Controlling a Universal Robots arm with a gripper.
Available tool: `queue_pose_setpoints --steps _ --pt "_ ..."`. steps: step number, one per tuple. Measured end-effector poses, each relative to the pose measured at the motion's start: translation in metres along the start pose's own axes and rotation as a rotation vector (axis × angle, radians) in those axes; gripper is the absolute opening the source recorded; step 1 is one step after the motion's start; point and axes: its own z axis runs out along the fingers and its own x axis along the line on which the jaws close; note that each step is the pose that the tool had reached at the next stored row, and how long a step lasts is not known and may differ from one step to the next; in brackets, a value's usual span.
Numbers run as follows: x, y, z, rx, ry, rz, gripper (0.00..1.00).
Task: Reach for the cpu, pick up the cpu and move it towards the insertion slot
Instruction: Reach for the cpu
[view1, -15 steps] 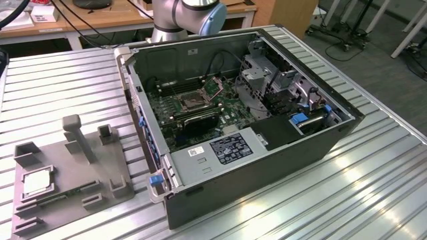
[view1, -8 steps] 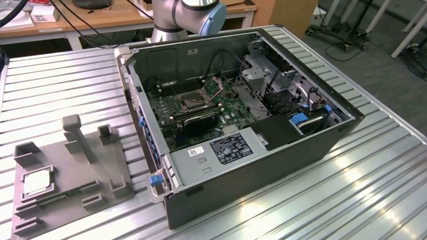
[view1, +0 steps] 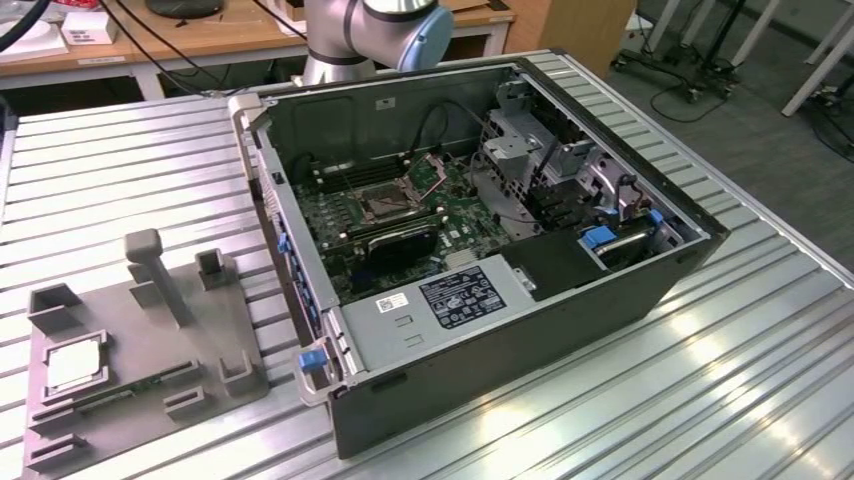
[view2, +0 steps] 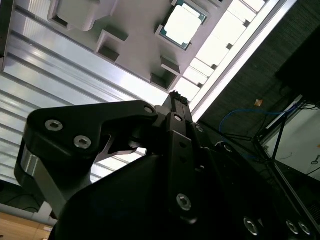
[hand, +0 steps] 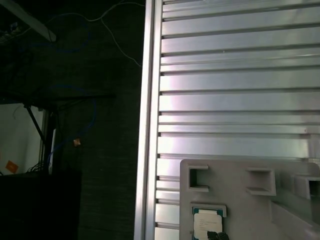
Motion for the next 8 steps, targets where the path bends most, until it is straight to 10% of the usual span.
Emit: queue_pose_setpoints --steps 8 --pt "0.0035 0.0000 0.0002 0.0000 0.0000 0.000 0.11"
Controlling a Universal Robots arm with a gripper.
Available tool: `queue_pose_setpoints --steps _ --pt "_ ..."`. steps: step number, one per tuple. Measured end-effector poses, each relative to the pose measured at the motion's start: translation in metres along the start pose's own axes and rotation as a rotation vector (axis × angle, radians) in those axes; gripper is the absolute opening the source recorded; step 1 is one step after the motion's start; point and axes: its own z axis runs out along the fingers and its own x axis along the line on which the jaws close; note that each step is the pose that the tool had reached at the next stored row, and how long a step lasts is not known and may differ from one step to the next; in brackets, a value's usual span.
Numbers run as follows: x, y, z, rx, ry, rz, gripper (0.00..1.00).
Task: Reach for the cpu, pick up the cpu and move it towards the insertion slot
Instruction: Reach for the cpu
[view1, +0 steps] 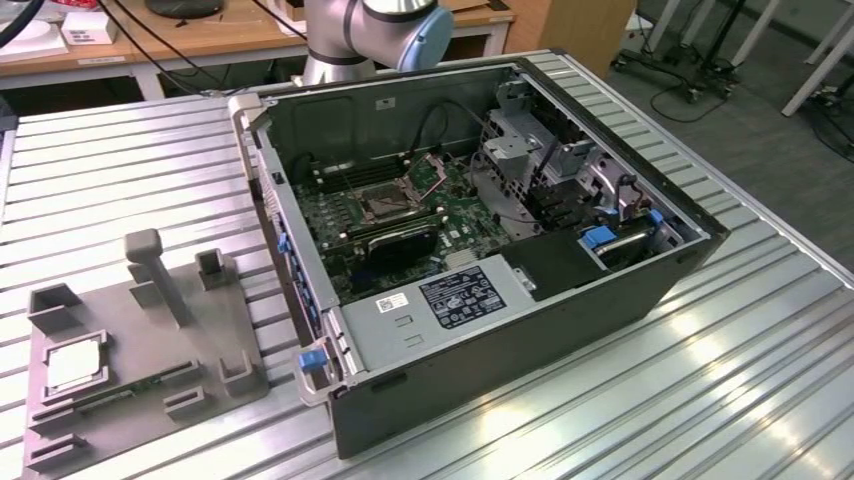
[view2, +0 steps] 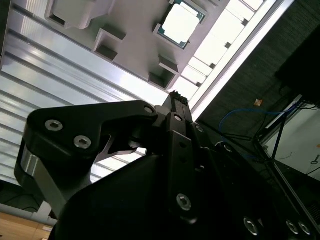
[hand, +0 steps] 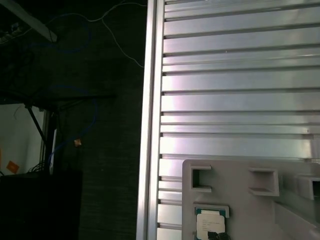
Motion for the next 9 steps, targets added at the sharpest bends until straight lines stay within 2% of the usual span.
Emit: queue_pose_setpoints --steps 9 --pt "0.0037 0.0001 0.0002 0.0000 0.0000 0.000 0.11"
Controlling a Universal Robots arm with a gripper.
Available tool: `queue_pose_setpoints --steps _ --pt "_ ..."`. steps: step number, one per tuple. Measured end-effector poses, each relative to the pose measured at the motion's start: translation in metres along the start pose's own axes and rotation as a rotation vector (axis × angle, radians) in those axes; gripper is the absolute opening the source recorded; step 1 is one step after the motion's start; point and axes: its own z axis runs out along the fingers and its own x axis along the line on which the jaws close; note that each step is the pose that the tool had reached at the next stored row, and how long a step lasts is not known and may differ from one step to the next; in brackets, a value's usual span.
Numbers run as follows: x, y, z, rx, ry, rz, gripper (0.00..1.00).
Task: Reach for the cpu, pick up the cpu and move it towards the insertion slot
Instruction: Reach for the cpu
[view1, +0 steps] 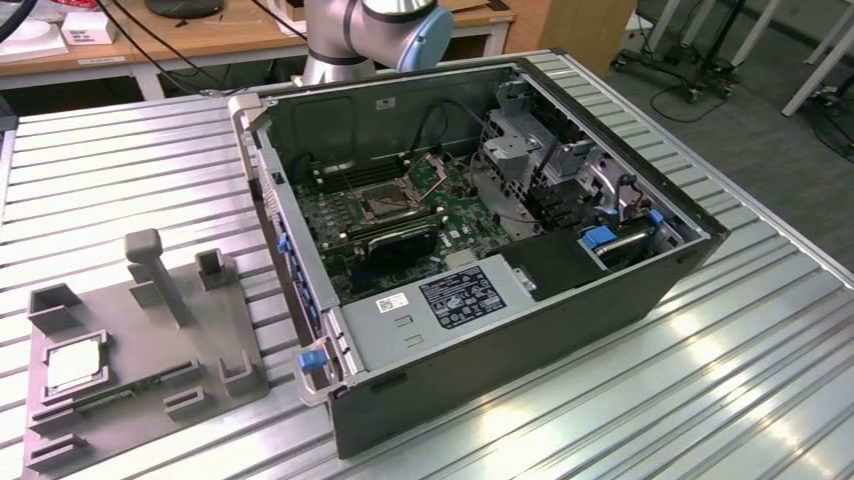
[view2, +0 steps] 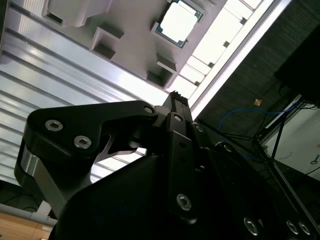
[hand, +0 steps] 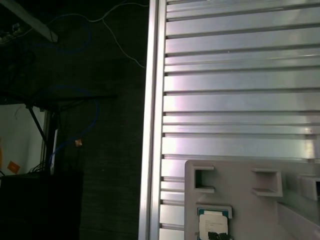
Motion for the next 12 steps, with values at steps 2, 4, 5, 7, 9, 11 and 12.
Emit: queue_pose_setpoints --steps 2,4,5,7,9,11,12 --pt "0.0008 0.0000 0.0000 0.0000 0.0000 0.000 0.11" --pt "0.0014 0.0000 0.0000 0.0001 0.0001 0.000 0.11" --pt "0.0018 0.0000 0.0001 0.0000 0.0000 0.000 0.11" --pt "0.0025 0.0001 0.0001 0.0000 0.0000 0.000 0.11" --pt "0.0033 0.0000 0.0001 0.0001 0.0001 0.000 0.11" --pt "0.0040 0.0001 0.0002 0.0000 0.0000 0.000 0.11" --pt "0.0044 0.0001 0.0001 0.0001 0.0001 0.000 0.11"
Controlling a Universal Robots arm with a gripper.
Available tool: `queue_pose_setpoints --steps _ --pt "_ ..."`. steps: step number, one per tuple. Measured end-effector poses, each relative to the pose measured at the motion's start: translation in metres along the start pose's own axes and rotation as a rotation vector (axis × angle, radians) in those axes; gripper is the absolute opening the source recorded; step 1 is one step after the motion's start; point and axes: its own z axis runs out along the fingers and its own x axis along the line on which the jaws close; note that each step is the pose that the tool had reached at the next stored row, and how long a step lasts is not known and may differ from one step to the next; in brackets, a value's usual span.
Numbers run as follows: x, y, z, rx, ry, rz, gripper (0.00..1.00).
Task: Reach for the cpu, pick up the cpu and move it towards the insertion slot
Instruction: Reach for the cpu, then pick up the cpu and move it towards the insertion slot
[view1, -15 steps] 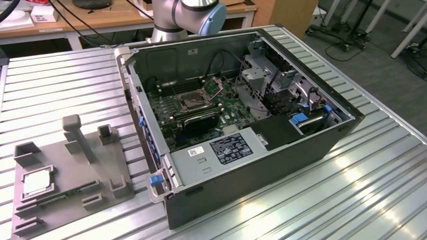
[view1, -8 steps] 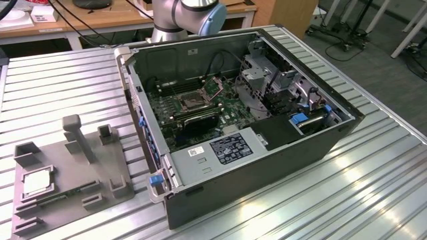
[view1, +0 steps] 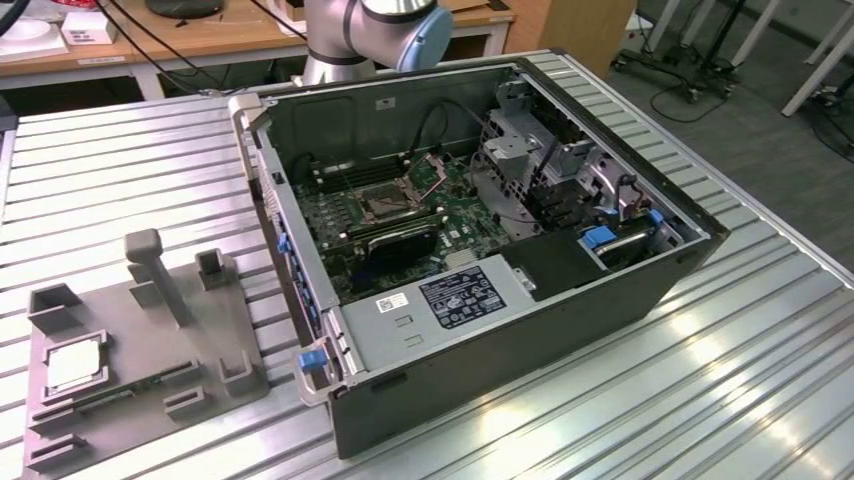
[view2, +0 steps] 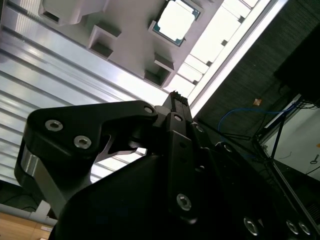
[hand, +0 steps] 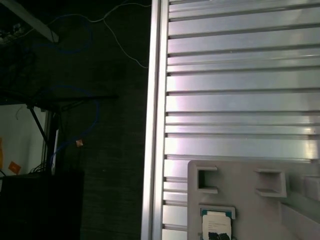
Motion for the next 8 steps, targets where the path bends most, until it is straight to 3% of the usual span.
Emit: queue_pose_setpoints --steps 8 --pt "0.0024 0.0000 0.0001 0.0000 -0.0001 0.000 0.11"
